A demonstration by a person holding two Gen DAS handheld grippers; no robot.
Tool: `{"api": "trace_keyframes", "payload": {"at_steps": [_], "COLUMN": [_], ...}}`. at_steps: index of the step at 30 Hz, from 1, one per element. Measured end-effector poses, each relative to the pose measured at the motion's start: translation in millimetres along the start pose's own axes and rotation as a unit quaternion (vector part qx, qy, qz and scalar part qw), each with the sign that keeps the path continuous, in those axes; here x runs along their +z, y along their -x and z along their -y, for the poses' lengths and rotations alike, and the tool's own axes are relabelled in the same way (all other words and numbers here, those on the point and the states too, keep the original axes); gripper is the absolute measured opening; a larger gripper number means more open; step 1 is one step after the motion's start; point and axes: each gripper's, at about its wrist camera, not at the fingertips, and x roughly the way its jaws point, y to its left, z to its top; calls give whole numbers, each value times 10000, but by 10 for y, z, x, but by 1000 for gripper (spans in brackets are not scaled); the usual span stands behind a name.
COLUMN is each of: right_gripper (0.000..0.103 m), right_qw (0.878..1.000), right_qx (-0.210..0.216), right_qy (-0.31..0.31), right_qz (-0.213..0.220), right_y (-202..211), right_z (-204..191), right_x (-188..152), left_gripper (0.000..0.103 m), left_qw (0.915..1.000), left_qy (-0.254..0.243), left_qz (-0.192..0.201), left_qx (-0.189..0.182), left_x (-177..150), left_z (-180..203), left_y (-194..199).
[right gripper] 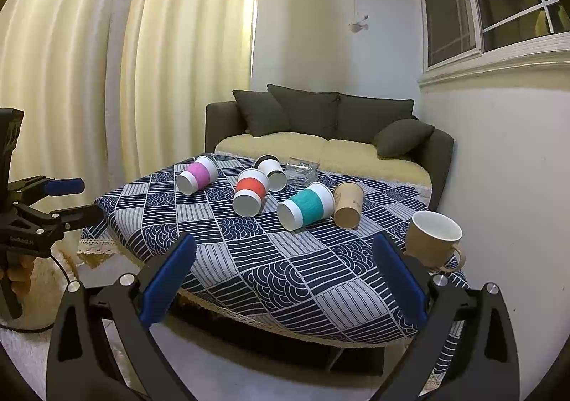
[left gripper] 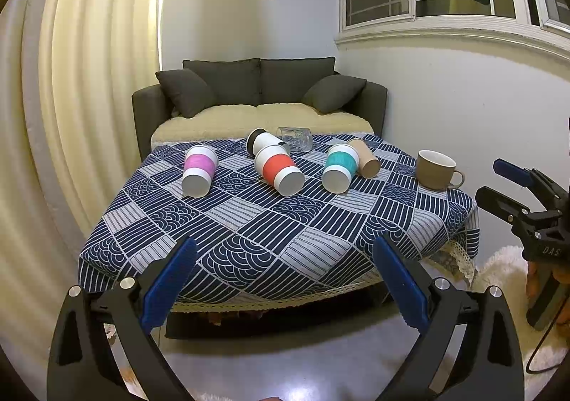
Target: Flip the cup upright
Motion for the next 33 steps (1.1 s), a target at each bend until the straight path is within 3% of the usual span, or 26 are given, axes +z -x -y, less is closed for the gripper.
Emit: {"api": "trace_keyframes", "payload": {"at_steps": [33], "right_gripper": [98], "right_qw": [10000], "right_qx": [37], "right_qy": [2], "right_qz": [2], "right_y": [-12], "right_z": [-3], "right_x": [-18], "left_gripper": [96], "left_qw": [10000], "left_qy": [-44], "left_qz": [9], "left_qx": [16], "left_x": [-13], "left_z": [-24], "left_y": [-8]}}
